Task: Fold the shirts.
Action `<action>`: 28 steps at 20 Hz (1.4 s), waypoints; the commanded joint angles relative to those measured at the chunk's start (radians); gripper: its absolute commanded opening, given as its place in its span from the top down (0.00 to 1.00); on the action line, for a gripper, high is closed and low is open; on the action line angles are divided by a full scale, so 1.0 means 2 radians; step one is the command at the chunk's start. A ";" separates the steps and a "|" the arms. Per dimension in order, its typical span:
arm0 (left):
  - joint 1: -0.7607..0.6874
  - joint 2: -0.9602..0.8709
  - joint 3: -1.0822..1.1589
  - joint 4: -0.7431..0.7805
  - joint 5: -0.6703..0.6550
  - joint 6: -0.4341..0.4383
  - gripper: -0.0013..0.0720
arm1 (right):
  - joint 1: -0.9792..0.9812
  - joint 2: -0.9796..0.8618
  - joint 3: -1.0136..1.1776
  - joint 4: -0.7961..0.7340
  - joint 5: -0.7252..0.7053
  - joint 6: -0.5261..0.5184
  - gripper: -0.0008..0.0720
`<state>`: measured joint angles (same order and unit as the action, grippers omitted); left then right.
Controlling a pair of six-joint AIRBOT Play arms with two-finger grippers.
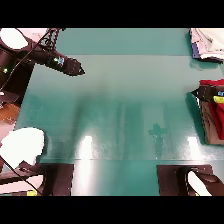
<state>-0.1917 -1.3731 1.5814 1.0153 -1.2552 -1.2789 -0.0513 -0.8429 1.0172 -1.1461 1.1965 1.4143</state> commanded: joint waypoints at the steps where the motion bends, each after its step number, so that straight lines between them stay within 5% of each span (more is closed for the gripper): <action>1: 0.000 0.000 0.000 0.000 0.000 0.000 0.95 | 0.001 0.000 0.000 0.000 -0.004 0.000 0.96; 15: 0.002 0.001 0.002 -0.010 0.038 -0.004 0.95 | 0.001 0.000 -0.001 0.000 0.008 0.000 0.96; 17: 0.013 0.014 0.018 0.001 -0.025 -0.027 0.95 | 0.001 0.000 -0.001 0.000 0.008 0.000 0.96; 24: 0.019 0.191 -0.106 0.343 -0.141 -0.104 0.93 | 0.001 0.000 -0.001 0.000 0.007 0.000 0.96; 26: 0.019 0.214 -0.188 0.383 -0.155 -0.138 0.05 | 0.001 0.000 -0.001 0.000 0.008 0.000 0.96; 28: 0.019 0.221 -0.269 0.415 -0.158 -0.160 0.07 | 0.001 0.000 -0.001 0.000 0.008 0.000 0.96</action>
<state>-0.1543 -0.9890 1.2438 1.6665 -1.5181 -1.5066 -0.0505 -0.8429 1.0157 -1.1465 1.2114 1.4136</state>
